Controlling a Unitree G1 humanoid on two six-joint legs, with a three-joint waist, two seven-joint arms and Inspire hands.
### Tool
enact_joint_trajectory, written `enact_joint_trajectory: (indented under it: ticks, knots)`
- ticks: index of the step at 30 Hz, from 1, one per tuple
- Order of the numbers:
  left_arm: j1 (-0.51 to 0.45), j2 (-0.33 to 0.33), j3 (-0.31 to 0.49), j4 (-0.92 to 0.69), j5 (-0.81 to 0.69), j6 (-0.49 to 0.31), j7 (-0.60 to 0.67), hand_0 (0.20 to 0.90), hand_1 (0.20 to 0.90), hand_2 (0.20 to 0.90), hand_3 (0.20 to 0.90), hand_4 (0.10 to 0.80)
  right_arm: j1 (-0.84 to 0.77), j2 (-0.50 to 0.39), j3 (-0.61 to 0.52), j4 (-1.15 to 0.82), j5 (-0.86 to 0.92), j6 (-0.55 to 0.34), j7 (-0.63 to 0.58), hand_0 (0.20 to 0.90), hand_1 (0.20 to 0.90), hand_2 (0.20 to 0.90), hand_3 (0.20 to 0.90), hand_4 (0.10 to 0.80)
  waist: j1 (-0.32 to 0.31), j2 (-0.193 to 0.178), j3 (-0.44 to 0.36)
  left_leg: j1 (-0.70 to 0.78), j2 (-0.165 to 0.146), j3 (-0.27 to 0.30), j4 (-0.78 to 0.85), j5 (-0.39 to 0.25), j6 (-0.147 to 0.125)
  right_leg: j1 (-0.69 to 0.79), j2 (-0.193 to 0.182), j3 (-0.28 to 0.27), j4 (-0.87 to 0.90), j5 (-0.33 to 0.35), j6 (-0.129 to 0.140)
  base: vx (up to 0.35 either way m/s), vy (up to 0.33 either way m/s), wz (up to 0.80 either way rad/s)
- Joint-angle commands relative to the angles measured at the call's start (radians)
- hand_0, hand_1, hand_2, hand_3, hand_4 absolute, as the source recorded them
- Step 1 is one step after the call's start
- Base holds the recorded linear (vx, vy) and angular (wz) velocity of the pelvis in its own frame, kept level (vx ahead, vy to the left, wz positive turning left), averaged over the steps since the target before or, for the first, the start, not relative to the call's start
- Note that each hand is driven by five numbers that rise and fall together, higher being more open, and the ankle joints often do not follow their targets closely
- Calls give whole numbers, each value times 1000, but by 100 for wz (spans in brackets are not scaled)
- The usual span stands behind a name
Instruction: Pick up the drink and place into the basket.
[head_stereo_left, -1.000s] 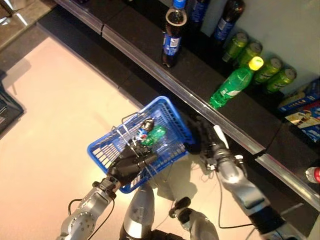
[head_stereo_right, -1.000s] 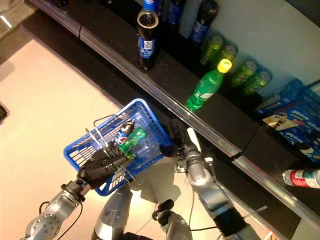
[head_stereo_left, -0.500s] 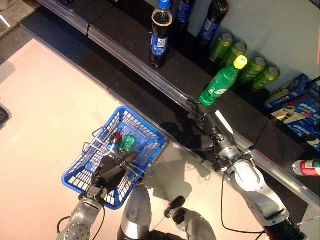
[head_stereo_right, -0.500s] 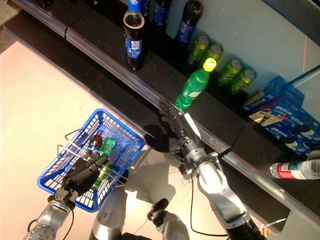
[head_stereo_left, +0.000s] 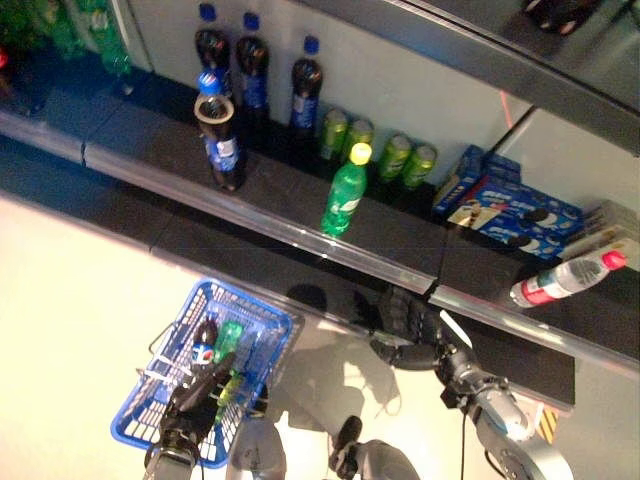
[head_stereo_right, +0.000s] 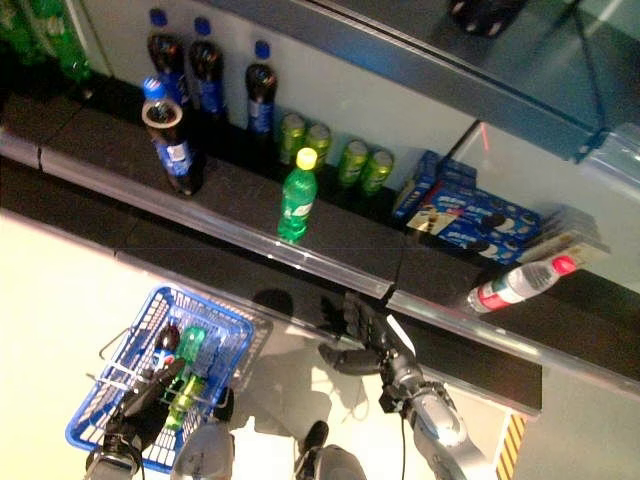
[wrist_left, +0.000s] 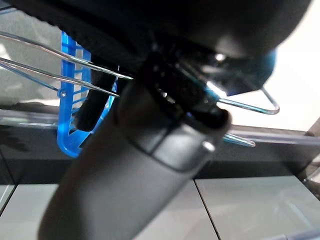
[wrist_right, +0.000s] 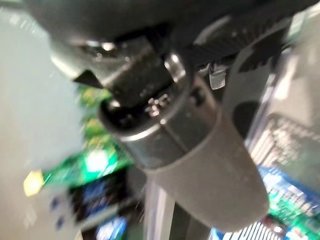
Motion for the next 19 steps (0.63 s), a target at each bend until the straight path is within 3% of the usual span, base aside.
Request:
enact_joint_trajectory:
  ticks: [1, 6, 7, 9, 10, 13, 19]
  knots:
    - [-37, -6, 24, -20, 44, -167, -64, 300, 300, 300, 200, 100, -35, -14, 64, 130, -48, -40, -32, 900, 900, 900, 900, 800, -16, 97, -178, 65, 67, 44, -23, -12, -70, 16, -40, 15, -50, 69, 51, 15, 19, -6]
    - [-110, -43, 35, 205, 72, -171, -31, 300, 300, 300, 200, 100, -82, 70, 95, 433, -38, -40, -88, 900, 900, 900, 900, 800, -26, 106, -199, 90, 71, 64, -45, -15, -78, 35, -54, -6, -75, 83, 56, 9, 6, -5]
    - [-136, -59, 36, 290, 106, -169, -11, 300, 300, 300, 200, 100, -108, 119, 89, 600, -41, -37, -100, 900, 900, 900, 900, 800, -25, 110, -207, 99, 72, 70, -52, -19, -79, 45, -62, -23, -85, 89, 58, 0, 0, 0]
    - [-151, -69, 42, 356, 112, -165, -3, 300, 300, 300, 200, 100, -124, 159, 67, 736, -33, -14, -87, 900, 900, 900, 900, 800, -23, 114, -211, 114, 72, 75, -60, -24, -80, 57, -66, -32, -90, 90, 60, 29, 6, 16]
    - [-167, -79, 54, 428, 123, -169, -12, 300, 300, 300, 200, 100, -139, 182, 56, 876, -74, -51, -79, 900, 900, 900, 900, 800, -21, 119, -217, 122, 71, 79, -65, -29, -77, 63, -68, -38, -95, 91, 59, 26, 15, 30]
    - [-187, -91, 65, 520, 121, -135, 16, 300, 300, 300, 200, 100, -148, 212, 20, 1054, -66, -59, -49, 900, 900, 900, 900, 800, -20, 125, -230, 128, 70, 81, -75, -35, -75, 68, -70, -47, -96, 89, 57, 29, 16, 11]
    - [-224, -102, 52, 617, 195, -112, 16, 300, 300, 300, 200, 100, -147, 228, -43, 1203, -68, -96, -29, 900, 900, 900, 900, 800, -33, 137, -246, 132, 65, 85, -84, -38, -74, 67, -68, -54, -83, 80, 53, 23, 16, -1]
